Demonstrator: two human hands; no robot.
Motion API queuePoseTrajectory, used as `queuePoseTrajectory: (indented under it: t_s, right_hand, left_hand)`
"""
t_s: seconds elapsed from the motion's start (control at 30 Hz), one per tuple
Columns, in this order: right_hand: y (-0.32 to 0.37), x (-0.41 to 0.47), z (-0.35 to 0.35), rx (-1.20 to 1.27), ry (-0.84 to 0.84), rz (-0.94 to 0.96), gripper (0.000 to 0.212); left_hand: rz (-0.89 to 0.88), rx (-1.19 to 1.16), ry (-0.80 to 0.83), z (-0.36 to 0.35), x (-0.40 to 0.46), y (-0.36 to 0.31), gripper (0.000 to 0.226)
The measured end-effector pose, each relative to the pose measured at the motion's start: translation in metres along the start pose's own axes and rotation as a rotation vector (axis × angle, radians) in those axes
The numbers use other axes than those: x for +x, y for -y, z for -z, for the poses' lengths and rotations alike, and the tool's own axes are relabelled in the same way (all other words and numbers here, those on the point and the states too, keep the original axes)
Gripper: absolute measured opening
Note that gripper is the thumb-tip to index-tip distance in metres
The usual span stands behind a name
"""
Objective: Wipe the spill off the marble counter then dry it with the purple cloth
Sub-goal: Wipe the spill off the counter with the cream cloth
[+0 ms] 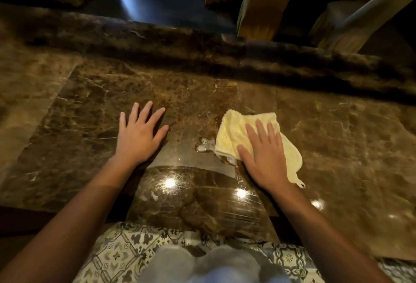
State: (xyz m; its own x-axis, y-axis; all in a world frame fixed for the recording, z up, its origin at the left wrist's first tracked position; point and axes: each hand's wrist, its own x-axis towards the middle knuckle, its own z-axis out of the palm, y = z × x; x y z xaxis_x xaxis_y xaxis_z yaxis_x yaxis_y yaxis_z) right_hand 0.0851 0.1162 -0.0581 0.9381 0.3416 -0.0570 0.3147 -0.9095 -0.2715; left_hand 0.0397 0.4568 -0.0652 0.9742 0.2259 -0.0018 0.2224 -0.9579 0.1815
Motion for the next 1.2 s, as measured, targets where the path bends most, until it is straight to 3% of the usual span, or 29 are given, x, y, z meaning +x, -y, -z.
queuePoseTrajectory:
  t_s: [0.13,0.27,0.5,0.63,0.73,1.0,1.2]
  right_hand:
    - [0.001,-0.06,-0.004,0.041,0.013,-0.005,0.062]
    - [0.003,-0.063,-0.01,-0.049,-0.017,0.031,0.054]
    - [0.01,0.042,-0.004,-0.104,-0.048,-0.094,0.061]
    - [0.015,0.12,0.002,-0.026,-0.054,-0.149,0.058]
    - [0.028,0.144,0.004,0.077,-0.067,-0.09,0.052]
    - [0.037,0.027,-0.005,0.293,-0.042,0.169,0.039]
    - [0.027,-0.075,-0.009,0.535,-0.223,0.021,0.034]
  left_hand:
    - [0.014,0.031,-0.032,-0.005,-0.015,0.009,0.063]
    - [0.028,0.011,-0.034,-0.005,-0.012,0.007,0.063]
    - [0.039,-0.003,-0.036,-0.002,-0.012,0.006,0.063]
    - [0.028,-0.005,-0.066,-0.001,-0.015,0.006,0.061]
    - [0.028,-0.017,-0.061,-0.001,-0.015,0.006,0.061]
    - [0.012,-0.033,-0.044,-0.003,-0.018,0.01,0.061]
    - [0.001,-0.056,-0.069,-0.003,-0.018,0.009,0.063]
